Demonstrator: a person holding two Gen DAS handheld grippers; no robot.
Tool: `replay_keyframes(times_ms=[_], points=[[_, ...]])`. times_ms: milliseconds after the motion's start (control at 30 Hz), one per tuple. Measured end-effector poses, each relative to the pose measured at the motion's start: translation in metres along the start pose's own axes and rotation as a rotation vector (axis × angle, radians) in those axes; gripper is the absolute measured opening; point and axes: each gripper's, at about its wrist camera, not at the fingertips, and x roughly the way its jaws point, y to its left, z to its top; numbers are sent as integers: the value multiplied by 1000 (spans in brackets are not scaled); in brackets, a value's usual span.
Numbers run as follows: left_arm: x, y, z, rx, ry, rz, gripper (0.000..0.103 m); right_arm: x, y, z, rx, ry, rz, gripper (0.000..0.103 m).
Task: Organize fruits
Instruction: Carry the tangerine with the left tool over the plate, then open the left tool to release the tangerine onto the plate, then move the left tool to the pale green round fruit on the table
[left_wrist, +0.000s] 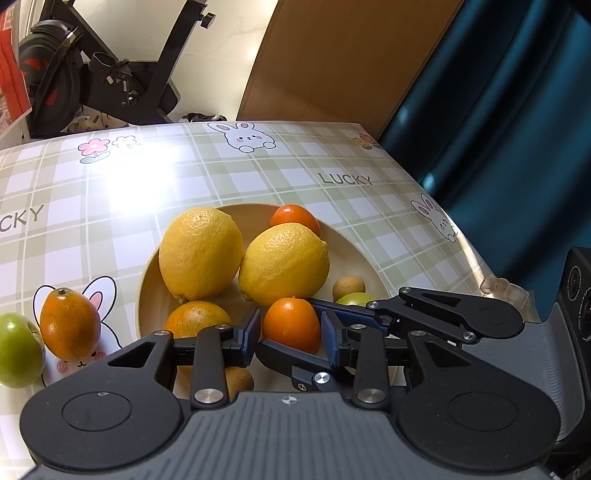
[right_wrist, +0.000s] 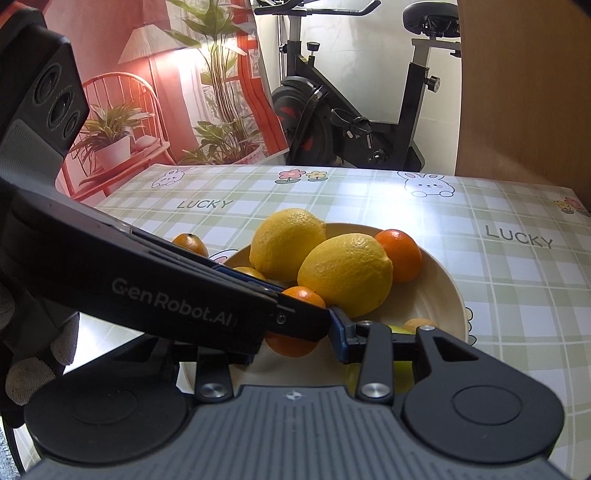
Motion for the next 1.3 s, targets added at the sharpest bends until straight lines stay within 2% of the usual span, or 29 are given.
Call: replay_keyframes(times_ms=[167,500,567,633,933,1300], points=[[0,1,-1,-5,2,22,44,3,4,2,-5,10,-18,40],[-14,-1,-2,7,-26,28,47,2,4,5,6,15,-34,41],[-21,-2,-3,13,-39,37,55,-1,4,6,12,8,-32,41],[-26,-3,-4,21,-48,50,57,-5,5,6,14,1,-31,41],[-58,-3,-8,24,-106,71,58,-16,10,6,39,-21,-20,41],[-97,16,-15,2,-168,129,58,-24,23,14,29,-47,0,41]])
